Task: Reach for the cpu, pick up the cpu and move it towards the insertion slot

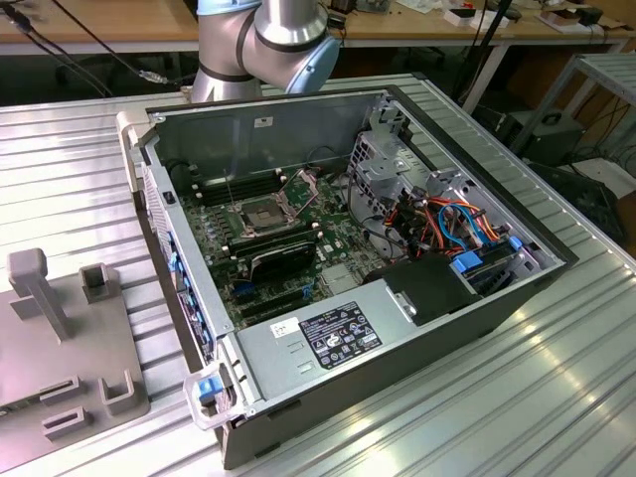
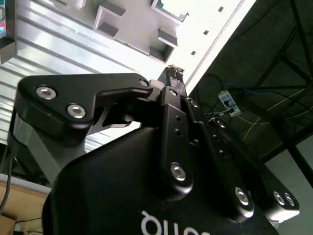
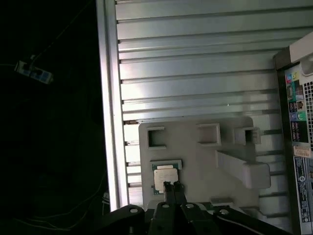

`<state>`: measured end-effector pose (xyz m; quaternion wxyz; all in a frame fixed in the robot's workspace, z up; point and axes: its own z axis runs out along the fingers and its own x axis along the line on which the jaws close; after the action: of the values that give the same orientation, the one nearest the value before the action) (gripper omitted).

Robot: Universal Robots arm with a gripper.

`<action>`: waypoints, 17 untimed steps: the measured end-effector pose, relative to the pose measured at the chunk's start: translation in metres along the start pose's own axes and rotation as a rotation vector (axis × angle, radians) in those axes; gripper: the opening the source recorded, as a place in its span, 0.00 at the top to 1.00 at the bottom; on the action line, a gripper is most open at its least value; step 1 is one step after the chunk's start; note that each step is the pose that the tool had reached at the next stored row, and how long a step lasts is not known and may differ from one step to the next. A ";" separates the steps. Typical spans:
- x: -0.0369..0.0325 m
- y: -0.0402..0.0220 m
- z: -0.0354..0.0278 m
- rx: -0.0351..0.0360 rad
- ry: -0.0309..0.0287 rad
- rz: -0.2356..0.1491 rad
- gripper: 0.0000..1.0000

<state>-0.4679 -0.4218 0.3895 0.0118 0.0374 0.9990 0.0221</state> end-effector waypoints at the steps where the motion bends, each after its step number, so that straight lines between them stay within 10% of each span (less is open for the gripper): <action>1: 0.0005 -0.0026 0.0004 0.0001 0.0002 0.000 0.89; 16: 0.0014 -0.0030 0.0009 0.0001 0.0005 0.000 0.89; 17: 0.0014 -0.0030 0.0009 0.0001 0.0005 0.000 0.76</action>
<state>-0.4696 -0.4246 0.3884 0.0115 0.0374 0.9990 0.0221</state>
